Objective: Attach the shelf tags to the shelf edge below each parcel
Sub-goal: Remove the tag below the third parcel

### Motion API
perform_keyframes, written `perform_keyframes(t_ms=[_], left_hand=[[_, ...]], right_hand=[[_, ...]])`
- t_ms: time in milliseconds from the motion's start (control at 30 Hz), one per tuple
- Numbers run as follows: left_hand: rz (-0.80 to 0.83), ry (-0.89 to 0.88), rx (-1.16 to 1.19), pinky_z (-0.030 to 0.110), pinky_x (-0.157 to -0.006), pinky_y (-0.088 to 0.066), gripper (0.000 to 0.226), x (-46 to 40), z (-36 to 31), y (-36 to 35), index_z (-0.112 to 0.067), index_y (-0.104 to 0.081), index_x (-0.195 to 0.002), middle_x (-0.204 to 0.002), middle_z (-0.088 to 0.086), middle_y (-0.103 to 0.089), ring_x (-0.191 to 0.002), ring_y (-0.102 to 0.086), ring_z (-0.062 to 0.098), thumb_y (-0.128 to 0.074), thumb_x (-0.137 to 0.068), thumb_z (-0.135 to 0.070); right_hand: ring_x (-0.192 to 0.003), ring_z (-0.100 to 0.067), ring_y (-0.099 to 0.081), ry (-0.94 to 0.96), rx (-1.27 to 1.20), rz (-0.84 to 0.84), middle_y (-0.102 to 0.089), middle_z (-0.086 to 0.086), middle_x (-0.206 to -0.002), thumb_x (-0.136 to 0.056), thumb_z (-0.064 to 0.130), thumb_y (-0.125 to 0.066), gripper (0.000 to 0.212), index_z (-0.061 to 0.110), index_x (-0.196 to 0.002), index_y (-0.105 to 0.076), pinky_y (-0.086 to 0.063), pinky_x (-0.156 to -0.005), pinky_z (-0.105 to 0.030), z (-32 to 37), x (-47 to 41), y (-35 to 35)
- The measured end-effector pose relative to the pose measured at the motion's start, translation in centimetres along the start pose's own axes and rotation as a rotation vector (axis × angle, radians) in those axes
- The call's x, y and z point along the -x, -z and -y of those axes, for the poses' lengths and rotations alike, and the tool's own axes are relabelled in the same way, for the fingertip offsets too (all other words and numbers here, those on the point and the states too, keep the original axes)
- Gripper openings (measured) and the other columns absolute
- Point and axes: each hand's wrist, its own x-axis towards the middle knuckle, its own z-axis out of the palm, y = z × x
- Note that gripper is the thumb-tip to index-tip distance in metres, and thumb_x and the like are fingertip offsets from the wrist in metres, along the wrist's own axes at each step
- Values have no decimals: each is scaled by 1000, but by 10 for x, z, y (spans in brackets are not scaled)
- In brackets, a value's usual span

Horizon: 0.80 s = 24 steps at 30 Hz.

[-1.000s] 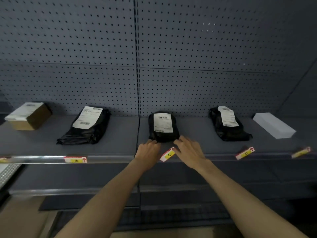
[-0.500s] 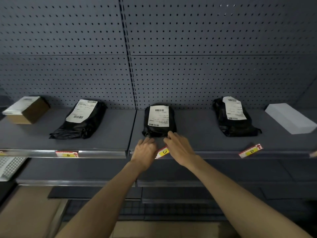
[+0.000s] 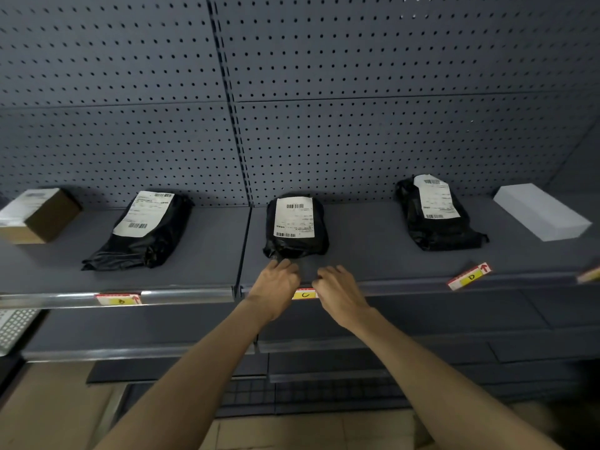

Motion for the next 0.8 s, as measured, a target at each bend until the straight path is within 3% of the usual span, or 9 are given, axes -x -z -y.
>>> perform_keyframes(t_ms=[167, 333, 633, 800], left_hand=[[-37, 57, 172, 36, -81, -49, 17, 6, 7, 12, -13, -63, -101, -105, 4, -61, -101, -57, 23, -51, -92, -23], [-111, 79, 268, 40, -74, -52, 30, 3, 14, 38, -17, -54, -109, -108, 3, -64, -95, -62, 24, -46, -91, -39], [-218, 28, 274, 38, -71, -48, 45, -49, -45, 103, -17, -58, -99, -103, 3, -68, -89, -64, 27, -39, -91, -56], [-228, 62, 244, 38, -71, -46, 47, -102, -111, 121, -17, -60, -102, -104, 4, -70, -90, -65, 28, -40, -90, -58]], right_hand=[[-83, -25, -61, -37, -56, -95, -64, -8, -93, -94, 20, -53, 19, 8, -90, -67, -49, -73, -37, -8, 7, 11], [-77, -23, -61, -105, -21, -180, -64, -7, -88, -91, 36, -53, 29, 9, -93, -64, -49, -59, -34, -31, 22, 44], [-85, -26, -60, -243, 84, -203, -65, -9, -94, -89, 51, -43, 49, 9, -102, -66, -48, -68, -36, -124, 84, 87], [-86, -25, -61, -240, 91, -214, -67, -8, -94, -88, 51, -45, 45, 12, -97, -66, -49, -65, -35, -202, 114, 87]])
